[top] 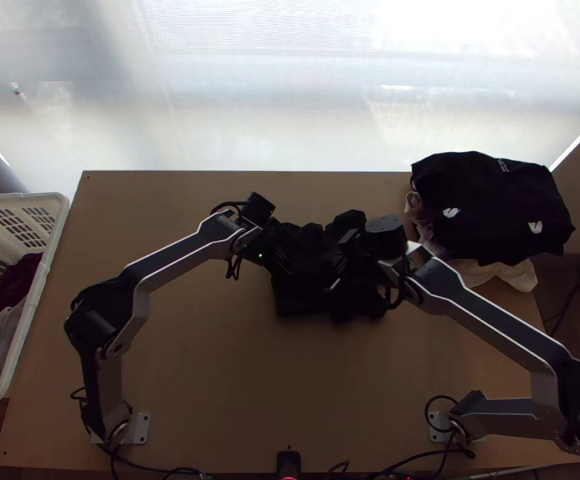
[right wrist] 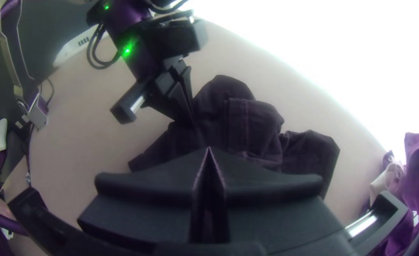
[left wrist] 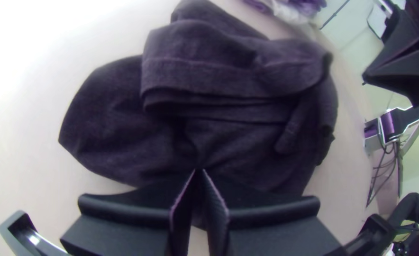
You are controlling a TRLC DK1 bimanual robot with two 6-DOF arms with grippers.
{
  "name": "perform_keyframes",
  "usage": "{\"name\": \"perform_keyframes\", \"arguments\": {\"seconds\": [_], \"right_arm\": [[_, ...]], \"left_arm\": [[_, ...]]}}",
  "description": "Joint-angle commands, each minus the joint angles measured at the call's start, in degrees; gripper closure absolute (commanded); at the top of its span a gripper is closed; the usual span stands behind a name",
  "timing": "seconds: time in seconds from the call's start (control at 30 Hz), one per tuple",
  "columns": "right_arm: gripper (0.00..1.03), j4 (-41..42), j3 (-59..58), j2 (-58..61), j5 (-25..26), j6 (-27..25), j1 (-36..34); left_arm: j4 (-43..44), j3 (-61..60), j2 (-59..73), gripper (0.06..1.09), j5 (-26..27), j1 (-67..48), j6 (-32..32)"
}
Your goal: Fold the t-shirt
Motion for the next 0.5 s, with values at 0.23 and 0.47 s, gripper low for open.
{"name": "perform_keyframes", "arguments": {"seconds": [0.23,0.47], "right_arm": [[1.00,10.0,3.4,18.0,-1.2,0.0,2.5],[1.00,11.1,7.3,24.2,-1.5,-0.5,2.4]], "left_arm": [[-0.1,3.0,6.7,0.91,-7.8,-1.5,1.9],[-0.1,3.3,6.9,0.91,-8.2,-1.4,2.3]]}}
